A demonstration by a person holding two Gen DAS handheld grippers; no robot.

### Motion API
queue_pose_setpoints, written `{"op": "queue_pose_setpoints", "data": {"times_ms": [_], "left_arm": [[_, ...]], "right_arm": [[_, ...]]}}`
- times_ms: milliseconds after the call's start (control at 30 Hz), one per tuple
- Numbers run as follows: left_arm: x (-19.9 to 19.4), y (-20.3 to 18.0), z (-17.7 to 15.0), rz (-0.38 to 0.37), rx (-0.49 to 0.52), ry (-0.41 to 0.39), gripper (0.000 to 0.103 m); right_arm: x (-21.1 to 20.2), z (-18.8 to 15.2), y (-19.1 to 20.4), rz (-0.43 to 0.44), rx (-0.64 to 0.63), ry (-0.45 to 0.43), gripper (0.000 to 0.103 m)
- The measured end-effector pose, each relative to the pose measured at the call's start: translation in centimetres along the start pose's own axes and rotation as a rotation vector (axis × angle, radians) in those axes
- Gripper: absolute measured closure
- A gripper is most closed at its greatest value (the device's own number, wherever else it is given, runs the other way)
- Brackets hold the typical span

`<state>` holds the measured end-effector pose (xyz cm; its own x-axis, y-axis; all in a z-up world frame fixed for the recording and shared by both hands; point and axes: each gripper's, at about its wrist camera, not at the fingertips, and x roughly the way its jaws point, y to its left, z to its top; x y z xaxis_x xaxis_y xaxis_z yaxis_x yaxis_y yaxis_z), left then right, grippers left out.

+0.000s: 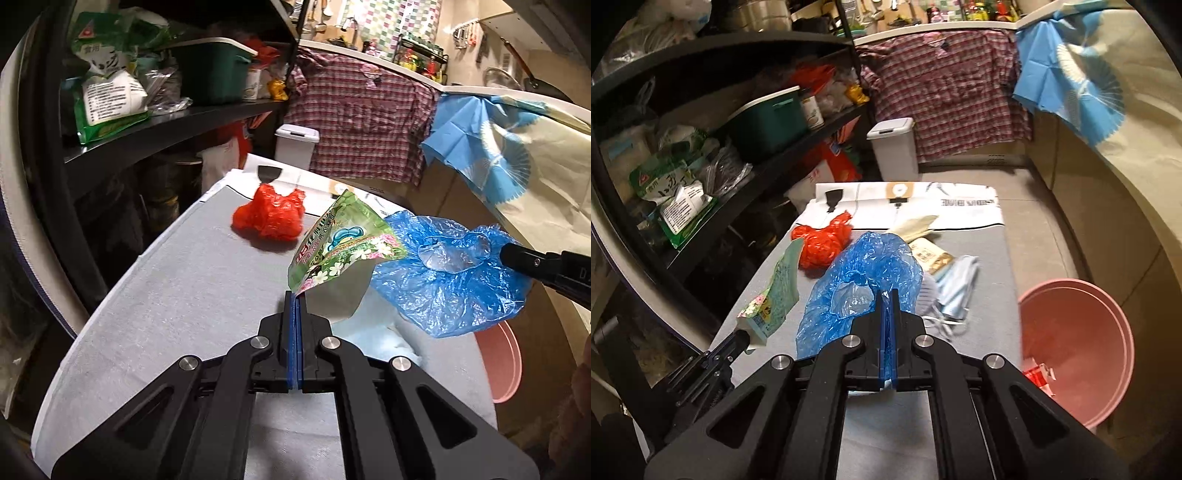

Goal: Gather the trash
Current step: 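Carry the blue bag and green wrapper to the pink bin and release both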

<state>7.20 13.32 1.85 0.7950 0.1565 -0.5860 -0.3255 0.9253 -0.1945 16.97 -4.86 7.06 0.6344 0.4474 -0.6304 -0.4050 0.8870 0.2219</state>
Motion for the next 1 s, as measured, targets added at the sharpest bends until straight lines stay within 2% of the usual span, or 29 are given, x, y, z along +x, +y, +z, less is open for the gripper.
{"op": "queue_pose_setpoints", "data": {"times_ms": [367, 800, 1000], "left_arm": [[-0.7, -3.1, -1.1, -0.042, 0.073, -0.007, 0.103], [-3.7, -6.5, -0.5, -0.047, 0.124, -0.081, 0.103], [-4.5, -8.7, -0.7, -0.067, 0.153, -0.089, 0.103]], "right_arm": [[-3.4, -1.7, -4.9, -0.053, 0.047, -0.048, 0.101], [-6.4, -3.0, -10.1, -0.089, 0.103, -0.111, 0.101], [-7.2, -3.7, -12.4, -0.113, 0.13, -0.13, 0.101]]}}
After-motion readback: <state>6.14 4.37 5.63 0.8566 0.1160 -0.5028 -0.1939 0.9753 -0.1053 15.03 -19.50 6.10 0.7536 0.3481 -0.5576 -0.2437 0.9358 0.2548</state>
